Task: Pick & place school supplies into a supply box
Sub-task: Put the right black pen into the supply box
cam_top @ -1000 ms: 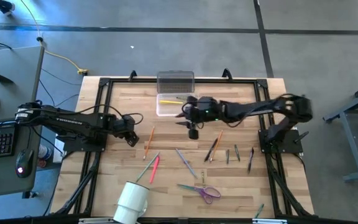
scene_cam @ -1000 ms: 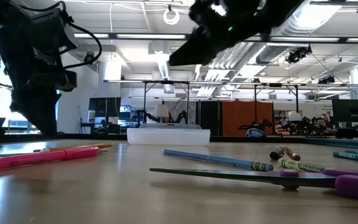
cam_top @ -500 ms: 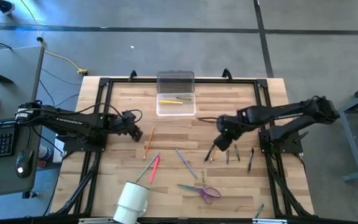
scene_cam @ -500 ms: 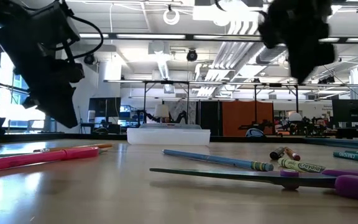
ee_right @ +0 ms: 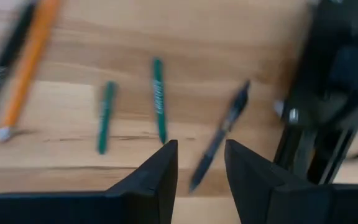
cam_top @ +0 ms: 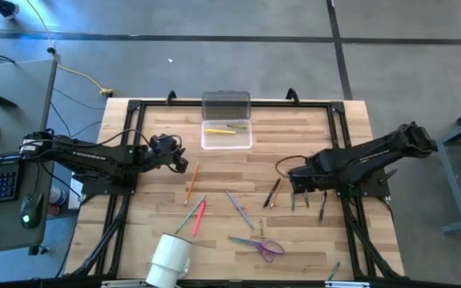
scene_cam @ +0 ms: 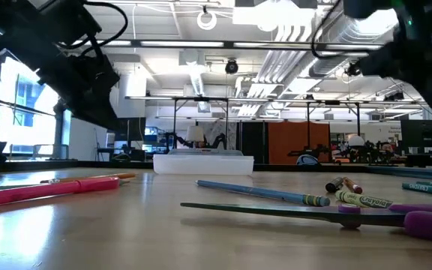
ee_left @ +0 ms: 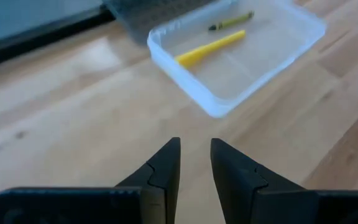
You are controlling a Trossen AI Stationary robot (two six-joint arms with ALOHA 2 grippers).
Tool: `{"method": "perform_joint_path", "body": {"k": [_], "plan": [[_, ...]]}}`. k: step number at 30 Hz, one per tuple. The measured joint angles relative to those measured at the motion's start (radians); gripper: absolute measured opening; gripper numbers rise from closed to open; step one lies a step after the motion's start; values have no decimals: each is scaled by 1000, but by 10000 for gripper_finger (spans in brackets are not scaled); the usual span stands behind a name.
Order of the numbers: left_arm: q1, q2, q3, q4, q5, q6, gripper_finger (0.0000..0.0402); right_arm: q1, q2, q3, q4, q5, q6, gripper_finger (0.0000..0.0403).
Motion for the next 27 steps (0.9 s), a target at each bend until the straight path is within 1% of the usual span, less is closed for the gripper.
{"method": "perform_joint_path", "body": {"k": [4,5,7,11,13,16,20,23,27], "plan": [[0,0,0,17,-8,28,124,3,0,-118,102,-175,163,117],[0,0,0,16,-8,28,124,10,0,-150,133,-201,222,117],[0,0,0,12,-8,29,124,26,1,-216,214,-233,331,117],[0,0,0,12,-10,61,124,46,1,-323,457,-241,355,117],[0,0,0,13,-12,80,124,48,1,-358,513,-262,362,117],[0,0,0,13,-12,82,124,57,2,-387,504,-294,369,117],[0,0,0,13,-12,83,124,68,2,-382,484,-340,364,117],[0,0,0,13,-18,84,124,80,2,-361,484,-334,342,117],[0,0,0,14,-63,84,124,101,2,-327,469,-323,347,117]]}}
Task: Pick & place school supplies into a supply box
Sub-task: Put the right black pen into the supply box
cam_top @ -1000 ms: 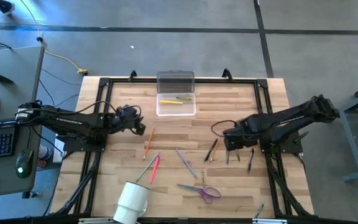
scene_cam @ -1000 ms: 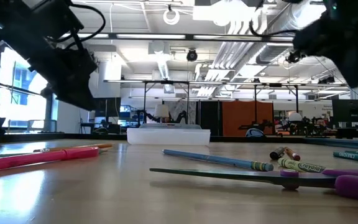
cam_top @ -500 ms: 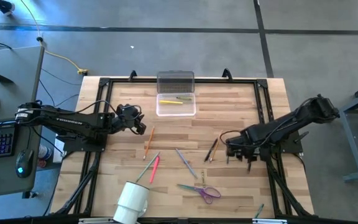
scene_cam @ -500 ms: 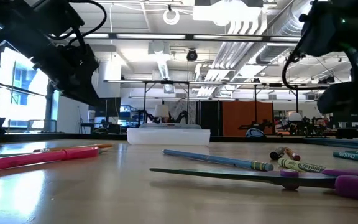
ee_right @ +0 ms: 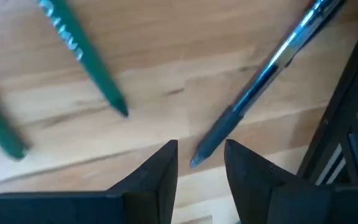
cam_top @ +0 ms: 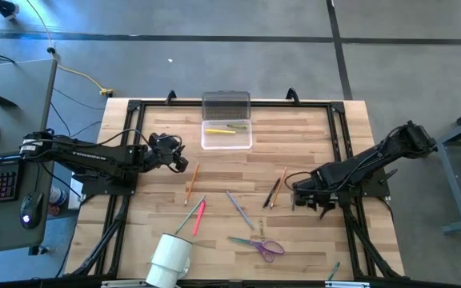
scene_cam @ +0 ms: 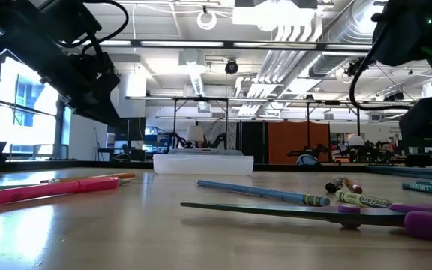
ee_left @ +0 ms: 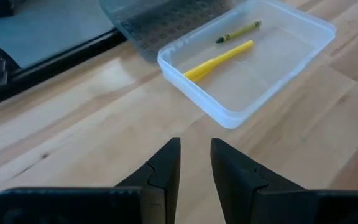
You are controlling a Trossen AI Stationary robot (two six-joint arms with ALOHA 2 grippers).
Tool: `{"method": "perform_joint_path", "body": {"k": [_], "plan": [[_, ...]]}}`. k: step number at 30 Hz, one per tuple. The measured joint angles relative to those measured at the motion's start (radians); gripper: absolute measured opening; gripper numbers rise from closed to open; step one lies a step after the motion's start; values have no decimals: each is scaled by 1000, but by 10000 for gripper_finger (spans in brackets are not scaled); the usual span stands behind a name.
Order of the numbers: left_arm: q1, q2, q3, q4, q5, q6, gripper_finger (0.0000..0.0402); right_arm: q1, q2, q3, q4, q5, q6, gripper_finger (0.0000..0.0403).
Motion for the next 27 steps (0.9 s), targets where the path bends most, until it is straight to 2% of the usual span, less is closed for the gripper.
{"method": "perform_joint_path", "body": {"k": [7,12,16,23,27], "plan": [[0,0,0,-1,-2,0,124,64,5,14,-44,10,94,117],[0,0,0,-1,-1,28,124,86,29,11,-32,24,93,117],[0,0,0,-1,6,88,124,96,56,-24,48,48,90,117],[0,0,0,0,28,130,124,74,89,-90,161,23,82,117],[0,0,0,0,28,131,124,51,89,-70,106,108,9,117]]}}
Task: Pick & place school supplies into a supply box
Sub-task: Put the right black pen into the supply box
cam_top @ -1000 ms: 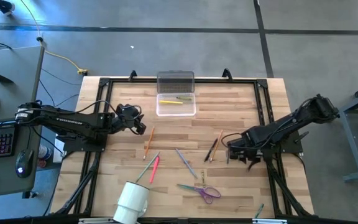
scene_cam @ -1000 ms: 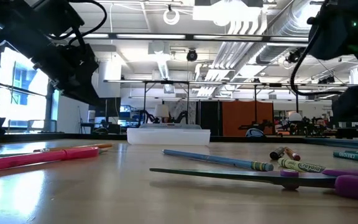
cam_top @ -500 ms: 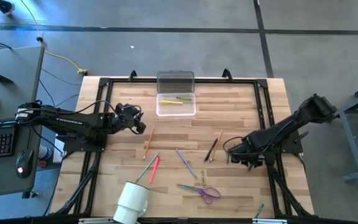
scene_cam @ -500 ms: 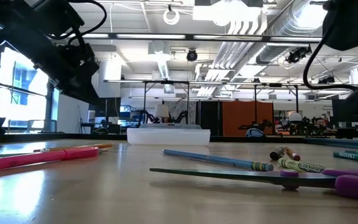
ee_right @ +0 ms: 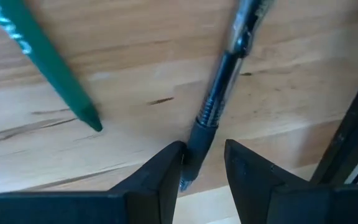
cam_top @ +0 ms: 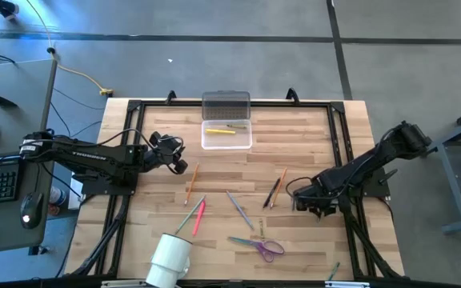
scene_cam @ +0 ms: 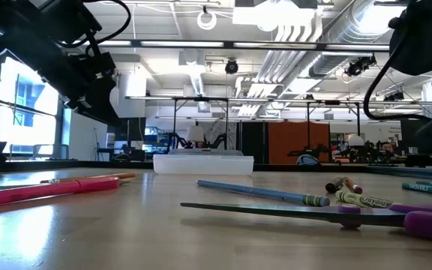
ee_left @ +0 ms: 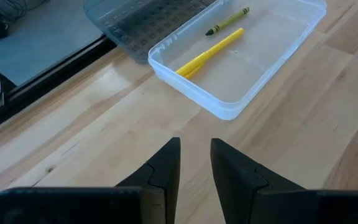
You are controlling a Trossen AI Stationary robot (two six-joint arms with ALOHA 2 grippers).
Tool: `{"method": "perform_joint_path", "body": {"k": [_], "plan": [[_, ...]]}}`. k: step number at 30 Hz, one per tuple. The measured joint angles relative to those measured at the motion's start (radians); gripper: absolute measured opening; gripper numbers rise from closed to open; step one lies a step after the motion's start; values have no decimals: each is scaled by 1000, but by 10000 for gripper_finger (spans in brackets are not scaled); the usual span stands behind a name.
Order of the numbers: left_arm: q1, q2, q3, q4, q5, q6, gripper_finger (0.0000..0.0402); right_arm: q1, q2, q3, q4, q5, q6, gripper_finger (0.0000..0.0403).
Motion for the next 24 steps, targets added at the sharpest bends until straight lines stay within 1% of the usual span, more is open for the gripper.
{"method": "perform_joint_path", "body": {"k": [4,8,16,18,20,22,24], "plan": [[0,0,0,0,0,0,124,-13,2,15,-31,45,-8,109],[0,0,0,0,0,0,124,-14,1,14,-43,92,-13,84],[0,0,0,0,-2,23,124,-37,0,12,-37,94,-26,15],[0,0,0,0,-2,23,124,-45,0,11,-34,89,-44,9],[0,0,0,0,-2,23,124,-53,1,15,-50,85,-56,12],[0,0,0,0,-3,23,124,-55,7,43,-114,125,-56,17],[0,0,0,0,-3,23,124,-59,9,75,-221,225,-69,18]]}}
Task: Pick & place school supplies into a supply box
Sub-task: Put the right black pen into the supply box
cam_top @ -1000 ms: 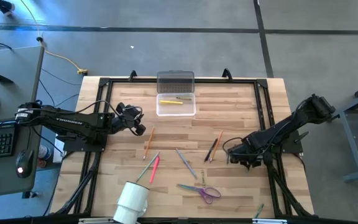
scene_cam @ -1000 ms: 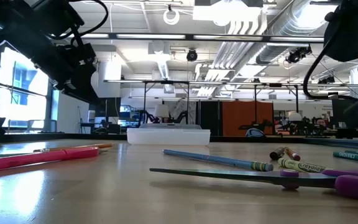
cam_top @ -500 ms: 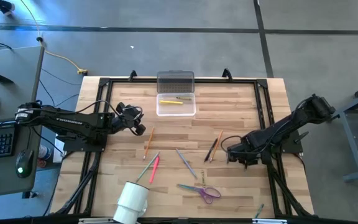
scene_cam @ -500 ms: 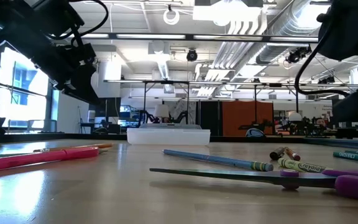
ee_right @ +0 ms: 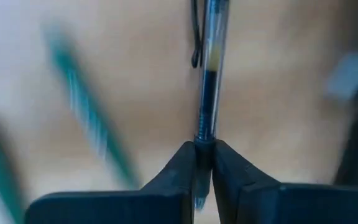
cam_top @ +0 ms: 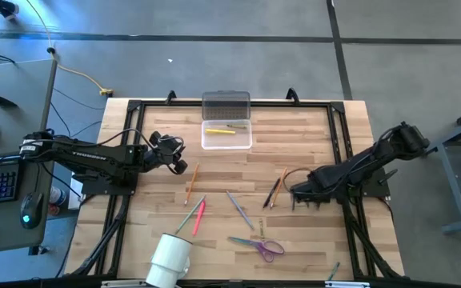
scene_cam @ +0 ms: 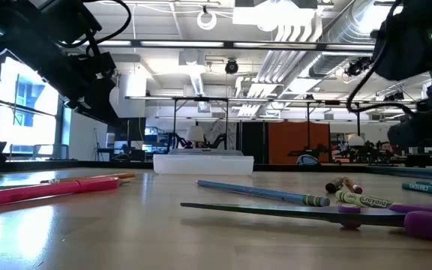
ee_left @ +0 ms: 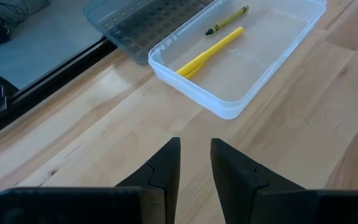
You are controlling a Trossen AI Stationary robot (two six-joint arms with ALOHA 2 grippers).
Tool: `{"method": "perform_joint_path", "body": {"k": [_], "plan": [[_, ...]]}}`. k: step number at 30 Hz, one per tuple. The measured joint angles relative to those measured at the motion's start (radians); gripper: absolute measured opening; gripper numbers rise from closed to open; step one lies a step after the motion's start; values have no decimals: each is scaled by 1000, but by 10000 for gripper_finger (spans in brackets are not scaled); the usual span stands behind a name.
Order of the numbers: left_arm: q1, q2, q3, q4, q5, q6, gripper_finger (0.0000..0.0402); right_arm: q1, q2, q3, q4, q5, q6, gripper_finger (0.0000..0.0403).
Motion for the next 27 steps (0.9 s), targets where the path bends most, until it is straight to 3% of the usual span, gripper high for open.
{"method": "perform_joint_path", "body": {"k": [3,8,12,15,18,21,24,27], "plan": [[0,0,0,0,-1,0,124,-15,1,51,-118,182,-65,14],[0,0,0,0,-9,0,124,-118,-1,134,-79,464,-294,11],[0,0,0,1,-11,0,124,-244,-2,180,93,662,-567,14],[0,0,0,6,-11,0,124,-355,-3,188,375,728,-874,15],[0,0,0,6,-11,0,124,-462,-3,177,755,696,-1217,15],[0,0,0,6,-11,0,124,-557,11,168,1104,505,-1476,15],[0,0,0,5,-11,0,124,-615,54,168,1346,302,-1662,16],[0,0,0,6,-11,0,124,-636,134,181,1460,196,-1732,16]]}}
